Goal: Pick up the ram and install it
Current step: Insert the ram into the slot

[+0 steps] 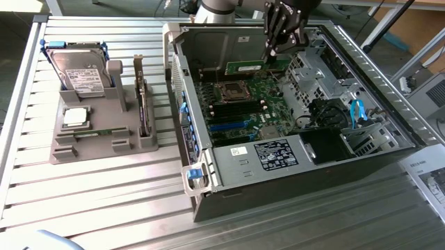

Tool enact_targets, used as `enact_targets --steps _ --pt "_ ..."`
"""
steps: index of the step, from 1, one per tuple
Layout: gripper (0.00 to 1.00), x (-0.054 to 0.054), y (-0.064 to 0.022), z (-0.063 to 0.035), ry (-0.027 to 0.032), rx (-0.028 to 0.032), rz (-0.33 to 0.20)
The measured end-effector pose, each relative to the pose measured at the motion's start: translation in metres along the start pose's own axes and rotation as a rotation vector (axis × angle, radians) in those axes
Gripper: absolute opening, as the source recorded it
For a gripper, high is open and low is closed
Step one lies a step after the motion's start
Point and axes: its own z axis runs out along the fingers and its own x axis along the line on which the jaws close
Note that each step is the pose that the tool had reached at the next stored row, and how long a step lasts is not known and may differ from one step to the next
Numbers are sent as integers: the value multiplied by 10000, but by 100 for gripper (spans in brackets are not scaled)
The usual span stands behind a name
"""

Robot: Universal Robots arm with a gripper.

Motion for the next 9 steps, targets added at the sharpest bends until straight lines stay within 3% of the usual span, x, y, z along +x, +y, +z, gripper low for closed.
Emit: enact_targets --steps 9 --pt "12 0 -1 125 1 0 0"
